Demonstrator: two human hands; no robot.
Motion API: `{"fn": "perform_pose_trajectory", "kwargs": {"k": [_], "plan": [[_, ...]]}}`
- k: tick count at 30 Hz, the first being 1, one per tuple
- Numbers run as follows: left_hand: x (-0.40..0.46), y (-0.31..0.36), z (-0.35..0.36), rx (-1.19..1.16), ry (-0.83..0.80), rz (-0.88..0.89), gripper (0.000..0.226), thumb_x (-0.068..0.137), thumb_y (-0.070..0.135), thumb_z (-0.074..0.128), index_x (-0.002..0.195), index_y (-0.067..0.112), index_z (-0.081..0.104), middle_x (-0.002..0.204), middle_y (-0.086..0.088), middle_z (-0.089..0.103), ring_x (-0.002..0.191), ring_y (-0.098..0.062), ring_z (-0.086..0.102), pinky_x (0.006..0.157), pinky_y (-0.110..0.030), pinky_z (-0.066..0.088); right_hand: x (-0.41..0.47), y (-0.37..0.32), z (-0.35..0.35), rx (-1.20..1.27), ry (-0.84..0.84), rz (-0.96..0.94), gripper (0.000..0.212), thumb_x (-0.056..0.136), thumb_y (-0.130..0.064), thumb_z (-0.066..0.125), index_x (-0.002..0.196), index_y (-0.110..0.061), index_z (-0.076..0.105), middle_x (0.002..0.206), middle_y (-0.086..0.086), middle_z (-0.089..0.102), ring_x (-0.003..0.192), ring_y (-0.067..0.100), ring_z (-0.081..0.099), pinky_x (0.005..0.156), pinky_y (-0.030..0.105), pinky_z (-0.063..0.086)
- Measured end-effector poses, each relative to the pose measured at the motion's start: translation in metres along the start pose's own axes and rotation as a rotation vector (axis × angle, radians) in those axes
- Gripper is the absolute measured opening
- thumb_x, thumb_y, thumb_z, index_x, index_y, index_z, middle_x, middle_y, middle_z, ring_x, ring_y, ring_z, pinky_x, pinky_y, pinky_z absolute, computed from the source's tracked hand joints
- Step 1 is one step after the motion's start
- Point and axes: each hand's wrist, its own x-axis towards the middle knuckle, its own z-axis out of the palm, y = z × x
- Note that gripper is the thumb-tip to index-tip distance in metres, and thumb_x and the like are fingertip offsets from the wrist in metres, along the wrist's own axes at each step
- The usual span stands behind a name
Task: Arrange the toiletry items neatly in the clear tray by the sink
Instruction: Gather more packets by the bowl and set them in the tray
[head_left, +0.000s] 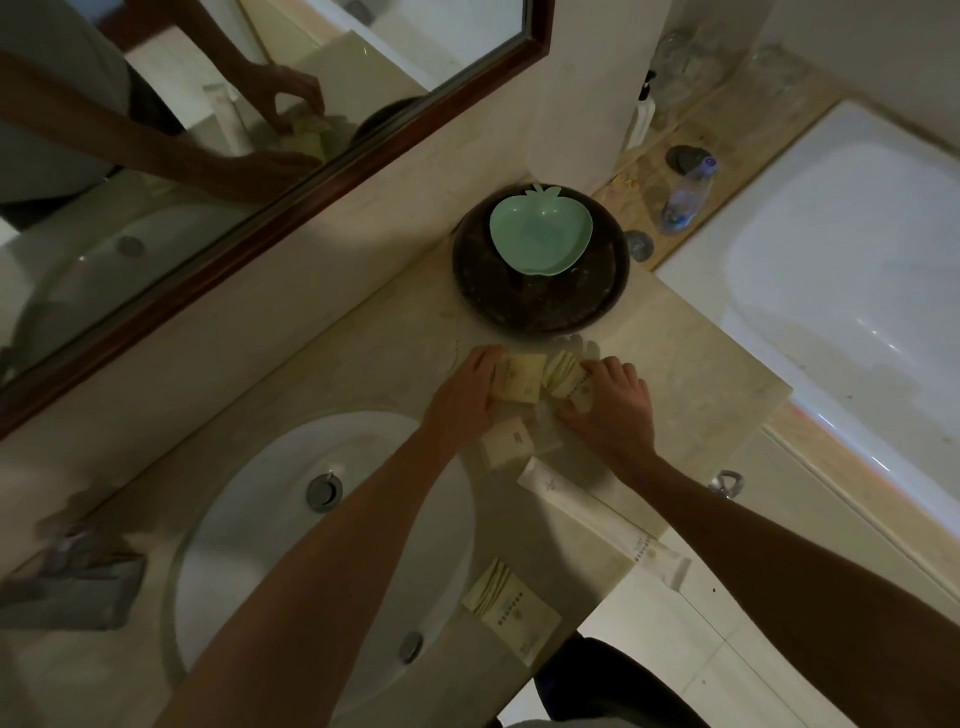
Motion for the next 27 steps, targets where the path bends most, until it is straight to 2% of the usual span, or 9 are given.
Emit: {"fn": "perform_pose_trajectory", "kwargs": {"k": [3,8,10,13,16,19,23,25,27], "plan": [[-0.003,-0.008,0.002,-0.001,-0.027,-0.015,0.066,0.080,0.010,0.066,0.140,0.015,0.039,0.140,-0.005,0.043,0.116,-0.023,0.054,0.087,-0.040,0.053,0.020,-0.024,0.003,0.005,-0.030,-0.052,0.061,0.072,-0.051,0.069,0.122,-0.019,0.056,0.111,0.001,0.056,0.096,0.020,0.049,0.081,0.037,0.047],[-0.002,-0.011,0.002,0.341,-0.090,0.109,0.052,0.088,0.020,0.062,0.137,0.013,0.048,0.145,-0.010,0.040,0.129,-0.028,0.040,0.096,-0.039,0.046,0.032,-0.008,-0.003,-0.085,0.029,0.006,0.054,0.076,-0.043,0.068,0.119,-0.012,0.057,0.110,0.007,0.059,0.096,0.025,0.051,0.080,0.036,0.043],[-0.004,-0.009,0.002,0.394,-0.093,0.088,0.060,0.086,0.032,0.061,0.140,0.014,0.042,0.145,-0.010,0.038,0.129,-0.029,0.039,0.094,-0.039,0.046,0.026,0.011,-0.007,-0.101,0.029,0.022,0.056,0.075,-0.042,0.068,0.118,-0.008,0.058,0.108,0.011,0.059,0.095,0.029,0.052,0.078,0.041,0.045],[-0.010,-0.011,0.001,0.282,-0.129,-0.026,0.093,0.078,0.044,0.066,0.151,0.012,0.017,0.154,-0.010,0.023,0.137,-0.028,0.028,0.106,-0.041,0.037,0.024,0.008,-0.005,-0.040,-0.021,-0.011,0.058,0.075,-0.045,0.070,0.122,-0.013,0.058,0.110,0.007,0.059,0.096,0.025,0.052,0.077,0.039,0.046],[-0.018,-0.014,-0.006,0.181,-0.025,-0.069,0.111,0.072,0.043,0.073,0.153,0.009,0.005,0.157,-0.014,0.016,0.143,-0.031,0.019,0.114,-0.044,0.026,0.033,-0.026,0.003,0.091,-0.197,-0.098,0.069,0.074,-0.052,0.071,0.134,-0.025,0.049,0.130,0.000,0.052,0.113,0.020,0.048,0.091,0.039,0.045],[-0.018,-0.016,-0.017,0.194,0.037,-0.065,0.113,0.067,0.035,0.078,0.153,0.013,0.007,0.157,-0.013,0.019,0.141,-0.032,0.022,0.111,-0.046,0.027,0.036,-0.041,0.011,0.140,-0.292,-0.130,0.080,0.071,-0.055,0.073,0.139,-0.024,0.044,0.139,0.001,0.046,0.123,0.021,0.041,0.100,0.039,0.039],[-0.006,-0.020,-0.023,0.343,-0.040,0.099,0.111,0.064,0.033,0.079,0.152,0.011,0.016,0.156,-0.011,0.023,0.141,-0.028,0.024,0.114,-0.047,0.029,0.015,-0.022,0.008,0.079,-0.212,-0.164,0.062,0.077,-0.053,0.070,0.128,-0.023,0.054,0.127,0.000,0.053,0.110,0.018,0.048,0.092,0.035,0.044],[0.007,-0.020,-0.023,0.386,-0.137,0.196,0.107,0.067,0.033,0.077,0.152,0.011,0.016,0.157,-0.011,0.023,0.143,-0.028,0.023,0.117,-0.043,0.023,-0.001,-0.015,0.007,0.052,-0.202,-0.309,0.046,0.084,-0.047,0.066,0.122,-0.023,0.059,0.122,0.000,0.057,0.106,0.019,0.051,0.088,0.038,0.048],[0.022,-0.014,-0.023,0.495,-0.227,0.307,0.106,0.071,0.038,0.076,0.153,0.012,0.014,0.158,-0.009,0.021,0.144,-0.026,0.021,0.118,-0.039,0.017,-0.014,-0.016,0.008,0.012,-0.273,-0.485,0.047,0.083,-0.033,0.069,0.128,-0.020,0.059,0.126,0.005,0.058,0.110,0.026,0.052,0.090,0.041,0.049]]}}
